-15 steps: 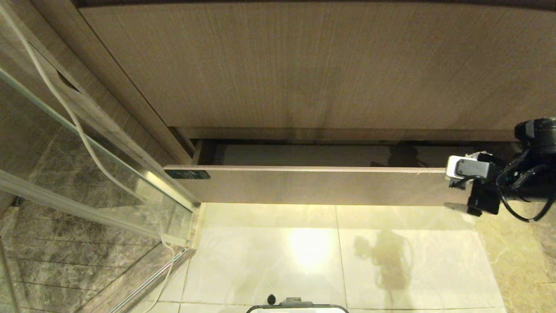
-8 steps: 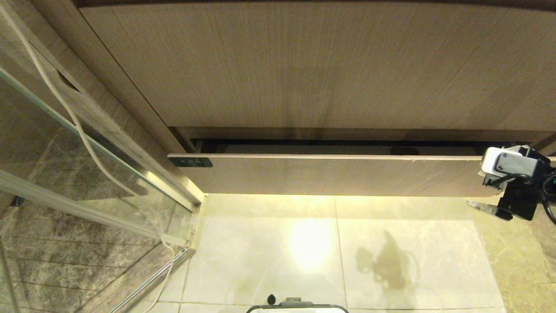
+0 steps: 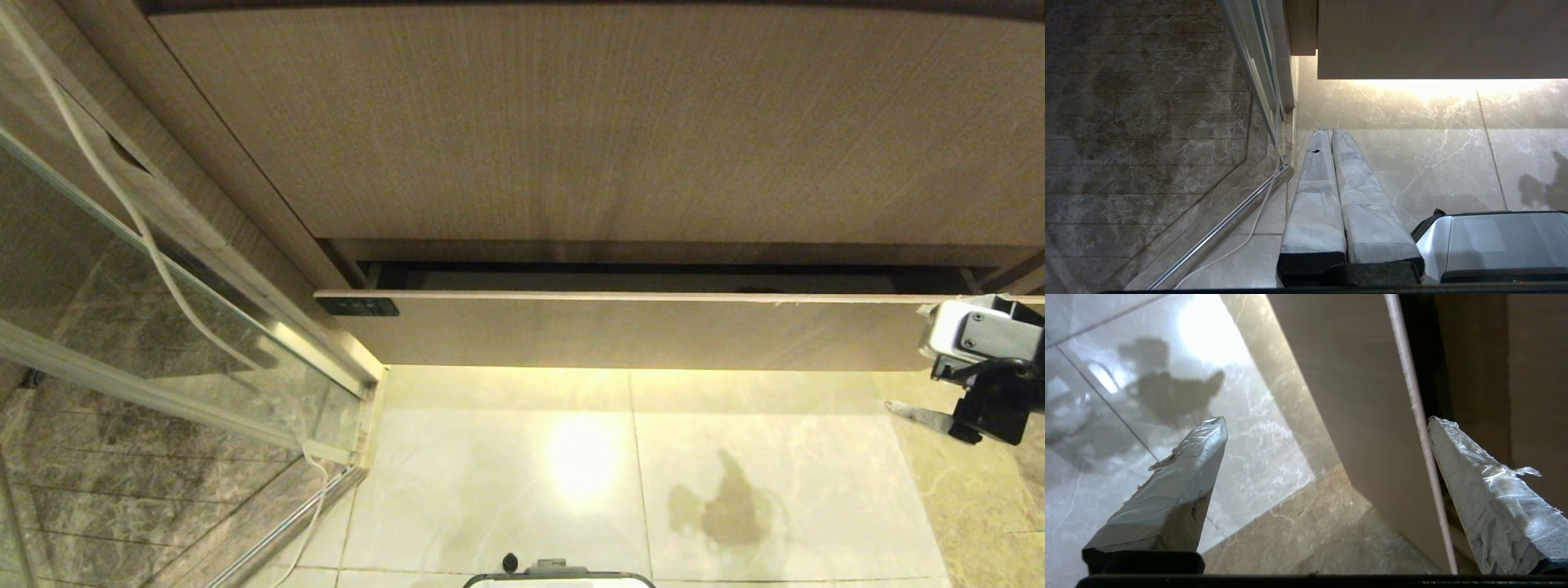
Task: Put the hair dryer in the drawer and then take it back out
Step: Pull open the drawer
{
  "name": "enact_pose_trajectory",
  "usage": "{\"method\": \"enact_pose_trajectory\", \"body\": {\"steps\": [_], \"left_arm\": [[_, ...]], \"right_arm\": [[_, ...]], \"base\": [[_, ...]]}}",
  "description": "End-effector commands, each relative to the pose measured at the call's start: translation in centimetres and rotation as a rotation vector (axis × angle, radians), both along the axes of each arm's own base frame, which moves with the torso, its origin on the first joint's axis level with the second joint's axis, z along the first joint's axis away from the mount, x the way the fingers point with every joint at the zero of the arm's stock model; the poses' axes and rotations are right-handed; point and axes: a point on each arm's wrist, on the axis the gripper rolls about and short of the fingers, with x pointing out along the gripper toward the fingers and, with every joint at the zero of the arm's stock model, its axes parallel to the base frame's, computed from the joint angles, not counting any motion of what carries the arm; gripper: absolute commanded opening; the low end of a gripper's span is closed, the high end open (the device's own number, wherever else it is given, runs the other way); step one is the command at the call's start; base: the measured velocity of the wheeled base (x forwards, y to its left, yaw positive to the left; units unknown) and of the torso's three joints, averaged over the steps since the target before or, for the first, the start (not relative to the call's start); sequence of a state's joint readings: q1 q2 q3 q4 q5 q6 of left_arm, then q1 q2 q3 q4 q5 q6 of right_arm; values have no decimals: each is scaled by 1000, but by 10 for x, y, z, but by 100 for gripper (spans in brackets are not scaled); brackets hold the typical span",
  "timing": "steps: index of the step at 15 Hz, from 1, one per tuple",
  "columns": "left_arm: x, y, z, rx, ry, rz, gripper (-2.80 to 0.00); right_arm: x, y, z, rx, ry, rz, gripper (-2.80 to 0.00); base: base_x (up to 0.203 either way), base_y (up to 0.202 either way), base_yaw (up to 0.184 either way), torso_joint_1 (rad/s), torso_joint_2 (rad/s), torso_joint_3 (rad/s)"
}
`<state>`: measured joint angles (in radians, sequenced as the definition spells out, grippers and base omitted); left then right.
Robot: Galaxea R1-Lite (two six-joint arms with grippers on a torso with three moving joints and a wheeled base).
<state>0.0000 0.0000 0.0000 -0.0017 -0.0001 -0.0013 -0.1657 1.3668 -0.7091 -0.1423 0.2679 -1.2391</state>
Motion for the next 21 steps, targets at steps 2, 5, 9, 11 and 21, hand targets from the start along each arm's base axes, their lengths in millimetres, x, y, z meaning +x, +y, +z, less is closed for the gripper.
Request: {"method": "enact_pose_trajectory", "body": {"steps": [2,5,9,11,21], "left_arm": [[0,0,0,0,0,0,-280],[0,0,0,0,2,0,-280],[0,0,0,0,0,0,-280],[0,0,0,0,0,0,-280],[0,0,0,0,0,0,-280]], "right_arm": [[4,-4,-1,13,-1,11,0],[10,-10,-3,113,41,-62,0],[9,-15,7,412,86,-258,0],[0,-17,10,446,93,-312,0],[-64,0,23,779,43,-470,-280]], "base": [[0,0,0,0,0,0],[0,0,0,0,0,0],[0,0,0,0,0,0],[0,0,0,0,0,0],[0,0,0,0,0,0]]}}
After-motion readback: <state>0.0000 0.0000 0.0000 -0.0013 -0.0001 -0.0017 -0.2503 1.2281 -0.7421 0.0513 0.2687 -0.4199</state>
